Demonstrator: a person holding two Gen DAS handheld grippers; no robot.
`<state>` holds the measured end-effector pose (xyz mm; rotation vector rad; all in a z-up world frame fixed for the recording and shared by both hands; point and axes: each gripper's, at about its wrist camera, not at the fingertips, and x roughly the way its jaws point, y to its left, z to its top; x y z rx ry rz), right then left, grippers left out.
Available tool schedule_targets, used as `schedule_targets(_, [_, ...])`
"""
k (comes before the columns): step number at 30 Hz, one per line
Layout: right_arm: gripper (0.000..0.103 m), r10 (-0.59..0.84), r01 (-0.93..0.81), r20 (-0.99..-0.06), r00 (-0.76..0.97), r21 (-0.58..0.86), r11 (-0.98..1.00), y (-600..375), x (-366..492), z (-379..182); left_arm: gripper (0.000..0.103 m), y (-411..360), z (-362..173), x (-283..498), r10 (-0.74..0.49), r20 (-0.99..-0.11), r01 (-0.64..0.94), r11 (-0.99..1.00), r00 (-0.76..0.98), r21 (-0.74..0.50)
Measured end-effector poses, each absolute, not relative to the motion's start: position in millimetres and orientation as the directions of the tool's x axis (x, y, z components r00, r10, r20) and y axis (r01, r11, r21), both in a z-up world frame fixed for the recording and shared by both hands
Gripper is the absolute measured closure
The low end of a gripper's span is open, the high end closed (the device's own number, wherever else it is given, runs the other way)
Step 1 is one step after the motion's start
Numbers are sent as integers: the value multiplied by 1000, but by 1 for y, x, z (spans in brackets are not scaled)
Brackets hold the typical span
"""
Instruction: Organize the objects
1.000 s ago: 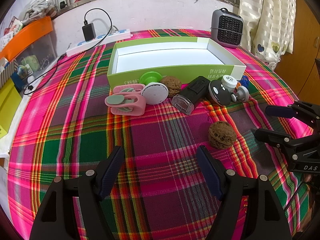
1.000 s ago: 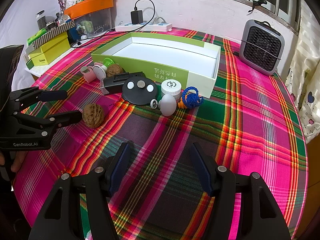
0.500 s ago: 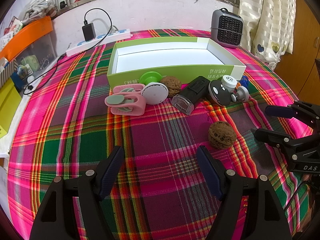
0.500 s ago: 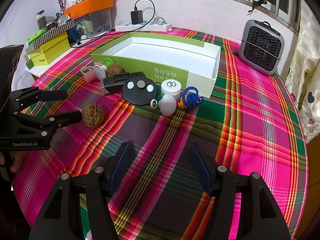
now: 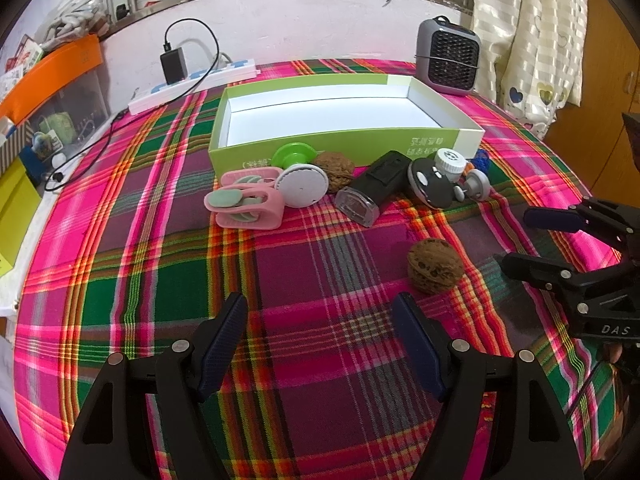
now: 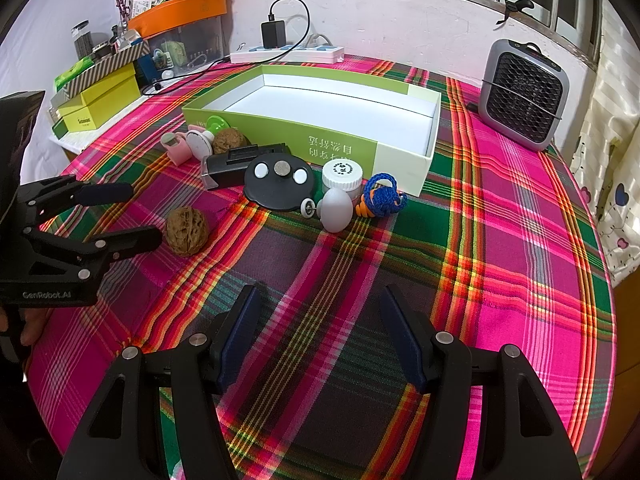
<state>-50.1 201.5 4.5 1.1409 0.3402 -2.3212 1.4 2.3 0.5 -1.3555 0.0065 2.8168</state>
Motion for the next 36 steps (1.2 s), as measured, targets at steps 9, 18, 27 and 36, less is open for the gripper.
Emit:
schedule_targets(9, [40, -346, 558, -790, -505, 6, -830, 202, -50, 4, 28, 22, 4, 5, 94, -771, -88, -995, -630, -49])
schedule_targets(18, [40, -346, 558, -790, -505, 6, -830, 202, -50, 4, 32, 29, 5, -3, 123, -768, -107, -992, -629, -71])
schedule_targets(27, [40, -346, 558, -790, -506, 6, -830, 202, -50, 4, 37, 41, 7, -11, 147, -768, -143, -987, -624, -72])
schedule_targets(36, [40, -346, 558, -790, -506, 6, -830, 203, -49, 3, 51, 45, 5, -16, 145, -770, -149, -987, -622, -66])
